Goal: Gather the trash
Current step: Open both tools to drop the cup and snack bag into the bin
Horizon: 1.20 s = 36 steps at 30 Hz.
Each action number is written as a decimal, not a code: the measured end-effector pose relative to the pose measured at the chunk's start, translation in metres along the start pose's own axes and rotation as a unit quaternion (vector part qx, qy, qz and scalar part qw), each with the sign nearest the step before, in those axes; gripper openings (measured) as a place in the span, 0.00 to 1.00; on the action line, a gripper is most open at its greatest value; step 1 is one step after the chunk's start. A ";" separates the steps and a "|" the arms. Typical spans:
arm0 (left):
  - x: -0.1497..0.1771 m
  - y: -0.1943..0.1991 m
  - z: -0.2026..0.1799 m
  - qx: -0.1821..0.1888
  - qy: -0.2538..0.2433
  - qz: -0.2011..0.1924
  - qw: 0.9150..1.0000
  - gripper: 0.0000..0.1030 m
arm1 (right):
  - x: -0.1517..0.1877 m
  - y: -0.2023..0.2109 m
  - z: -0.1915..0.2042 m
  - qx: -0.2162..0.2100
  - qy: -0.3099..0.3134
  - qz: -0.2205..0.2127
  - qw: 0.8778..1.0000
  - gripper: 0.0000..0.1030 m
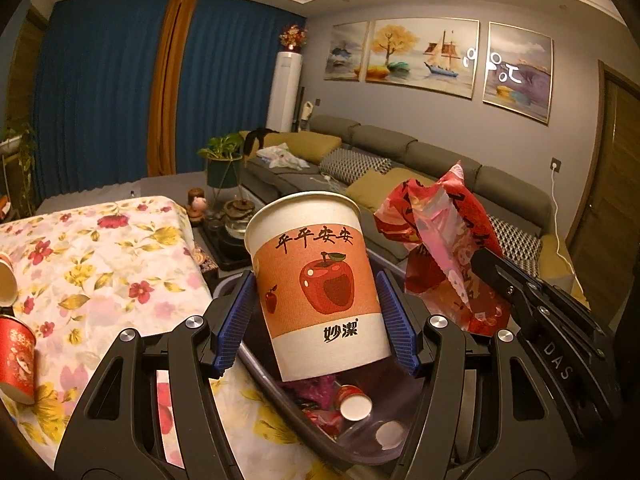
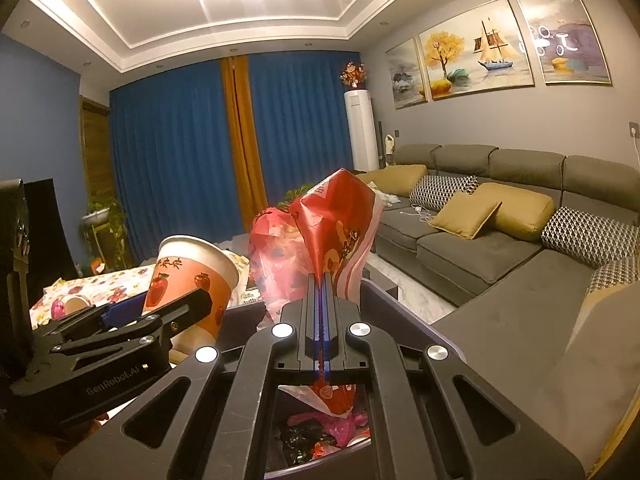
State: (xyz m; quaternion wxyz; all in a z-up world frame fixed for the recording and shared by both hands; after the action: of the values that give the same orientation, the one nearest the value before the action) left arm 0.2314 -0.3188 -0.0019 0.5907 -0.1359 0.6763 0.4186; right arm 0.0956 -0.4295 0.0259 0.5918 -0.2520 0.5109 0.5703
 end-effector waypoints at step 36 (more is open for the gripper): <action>0.048 0.045 0.056 -0.085 0.035 0.035 0.995 0.88 | 0.014 0.024 0.003 -0.019 -0.038 0.002 0.999 0.84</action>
State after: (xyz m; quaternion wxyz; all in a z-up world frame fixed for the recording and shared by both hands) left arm 0.2270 -0.2359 -0.0245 0.5383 -0.1765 0.6626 0.4899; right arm 0.0722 -0.4160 0.0215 0.6046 -0.2405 0.4774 0.5905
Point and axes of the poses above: each gripper's, at about its wrist camera, not at the fingertips, and y roughly against the way its jaws point, z to its left, x to its underside, the point moved 4 cm from there along -y, roughly the way its jaws point, and after that the axes turned 13 degrees about -y, right-handed, at the moved point
